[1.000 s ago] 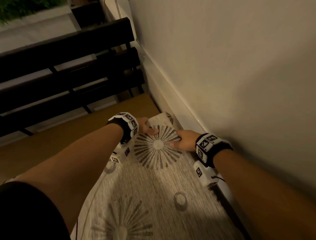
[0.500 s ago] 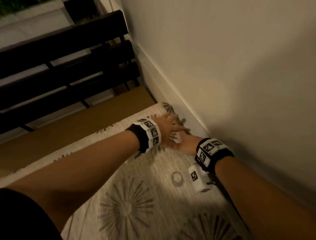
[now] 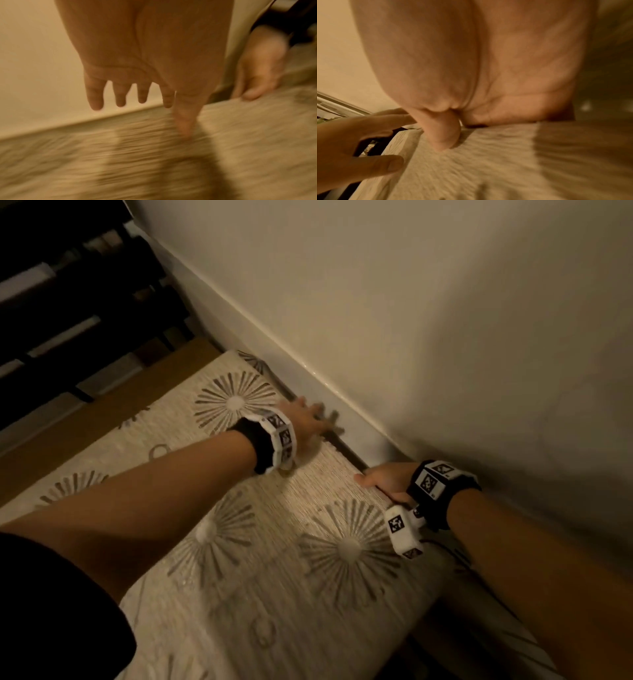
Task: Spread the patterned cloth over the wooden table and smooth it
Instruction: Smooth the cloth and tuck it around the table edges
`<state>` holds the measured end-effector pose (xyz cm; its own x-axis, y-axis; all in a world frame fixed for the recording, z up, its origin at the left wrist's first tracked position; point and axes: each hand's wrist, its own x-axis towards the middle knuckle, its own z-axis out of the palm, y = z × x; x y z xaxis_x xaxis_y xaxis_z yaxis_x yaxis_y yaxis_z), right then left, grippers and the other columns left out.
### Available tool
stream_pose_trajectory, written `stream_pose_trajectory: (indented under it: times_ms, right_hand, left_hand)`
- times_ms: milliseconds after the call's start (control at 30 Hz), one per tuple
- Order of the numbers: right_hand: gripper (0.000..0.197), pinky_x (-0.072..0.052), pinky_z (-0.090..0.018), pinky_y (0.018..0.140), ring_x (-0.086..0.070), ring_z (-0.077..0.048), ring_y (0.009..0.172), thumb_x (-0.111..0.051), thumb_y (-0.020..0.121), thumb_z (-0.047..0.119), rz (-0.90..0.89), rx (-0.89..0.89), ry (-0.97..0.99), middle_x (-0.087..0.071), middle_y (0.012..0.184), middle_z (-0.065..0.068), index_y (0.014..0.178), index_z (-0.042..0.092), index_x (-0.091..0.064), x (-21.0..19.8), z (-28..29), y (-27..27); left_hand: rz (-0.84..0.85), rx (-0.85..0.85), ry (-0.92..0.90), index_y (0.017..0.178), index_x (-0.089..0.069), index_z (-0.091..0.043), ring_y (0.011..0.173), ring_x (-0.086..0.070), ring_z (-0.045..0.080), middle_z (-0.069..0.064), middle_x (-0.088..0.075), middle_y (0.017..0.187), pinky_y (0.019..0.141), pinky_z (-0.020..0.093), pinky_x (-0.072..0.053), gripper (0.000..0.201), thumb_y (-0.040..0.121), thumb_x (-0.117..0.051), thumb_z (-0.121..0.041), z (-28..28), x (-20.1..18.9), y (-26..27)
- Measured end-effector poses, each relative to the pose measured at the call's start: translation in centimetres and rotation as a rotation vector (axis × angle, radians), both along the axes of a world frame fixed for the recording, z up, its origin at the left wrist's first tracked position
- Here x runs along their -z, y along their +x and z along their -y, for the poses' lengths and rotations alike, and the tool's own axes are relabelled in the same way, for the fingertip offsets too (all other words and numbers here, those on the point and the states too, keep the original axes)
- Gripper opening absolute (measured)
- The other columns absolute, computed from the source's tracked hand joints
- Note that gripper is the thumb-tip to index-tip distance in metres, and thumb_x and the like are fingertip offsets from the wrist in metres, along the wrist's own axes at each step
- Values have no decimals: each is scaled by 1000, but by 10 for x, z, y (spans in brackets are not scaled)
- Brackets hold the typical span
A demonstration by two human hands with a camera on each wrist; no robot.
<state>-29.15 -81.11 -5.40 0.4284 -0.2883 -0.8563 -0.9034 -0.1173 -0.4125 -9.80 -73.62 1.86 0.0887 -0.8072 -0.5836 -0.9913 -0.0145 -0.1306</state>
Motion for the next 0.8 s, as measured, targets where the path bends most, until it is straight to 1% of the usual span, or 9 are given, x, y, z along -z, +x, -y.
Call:
stream_pose_trajectory:
  times_ms: [67,167,267,367,433,467,567,667,800]
  right_hand:
    - [54,-42,-42,106,-54,-31,124,-46,95,45,0,39,27,-57,134,-14,131,6,-54,-2,-9,-26]
    - [63,-40,-42,108,-52,-32,126,-49,91,54,-11,109,60,-55,136,-15,135,8,-51,7,-20,-59]
    - [114,-43,-47,105,-57,-32,119,-56,49,90,-30,246,158,-58,133,-12,136,16,-50,19,-25,-82]
    - [107,-38,-47,108,-52,-31,124,-50,59,83,30,421,137,-52,140,-9,142,17,-41,18,-31,-92]
    - [116,-31,-46,113,-41,-26,135,-53,53,87,95,483,125,-39,150,-2,148,24,-31,8,-35,-102]
    - [109,-32,-44,111,-43,-24,132,-53,57,86,120,465,122,-43,147,-3,145,24,-37,6,-36,-113]
    - [57,-50,-41,87,-65,-23,90,-55,79,67,141,532,193,-69,105,-7,110,21,-67,-4,-43,-169]
    - [49,-45,-42,102,-62,-30,106,-55,91,46,111,455,37,-65,118,-11,118,6,-63,6,-46,-194]
    - [23,-45,-34,92,-59,-35,110,-53,95,15,204,537,-259,-65,115,-19,106,0,-66,18,-42,-215]
  left_hand:
    - [-214,-32,55,142,-16,-52,142,-20,36,0,-16,158,108,62,-29,75,82,-59,-56,-10,8,-46]
    - [-128,-7,150,145,-18,-47,143,-9,43,1,-17,158,110,65,-22,82,76,-55,-72,-20,21,-88]
    - [-70,16,137,146,-22,-40,143,-14,39,3,-25,155,112,62,-18,80,79,-59,-63,-16,22,-94]
    - [-58,68,145,141,-30,-44,135,-31,39,4,-41,145,109,56,-28,71,79,-63,-56,-11,15,-96]
    - [-163,39,112,137,-37,-44,126,-43,36,0,-50,136,99,46,-37,63,81,-64,-48,-7,10,-116]
    - [-257,35,106,138,-39,-42,123,-49,30,-3,-53,134,96,39,-39,61,82,-64,-45,-7,8,-132]
    - [-411,24,150,140,-42,-31,121,-54,24,-1,-54,137,102,34,-42,63,84,-66,-42,-11,6,-188]
    - [-267,85,114,142,-39,-27,123,-50,30,8,-51,136,98,38,-42,70,82,-67,-47,-19,20,-183]
    - [-211,59,158,145,-32,-33,127,-47,33,8,-47,142,99,43,-41,76,80,-66,-53,-14,24,-184]
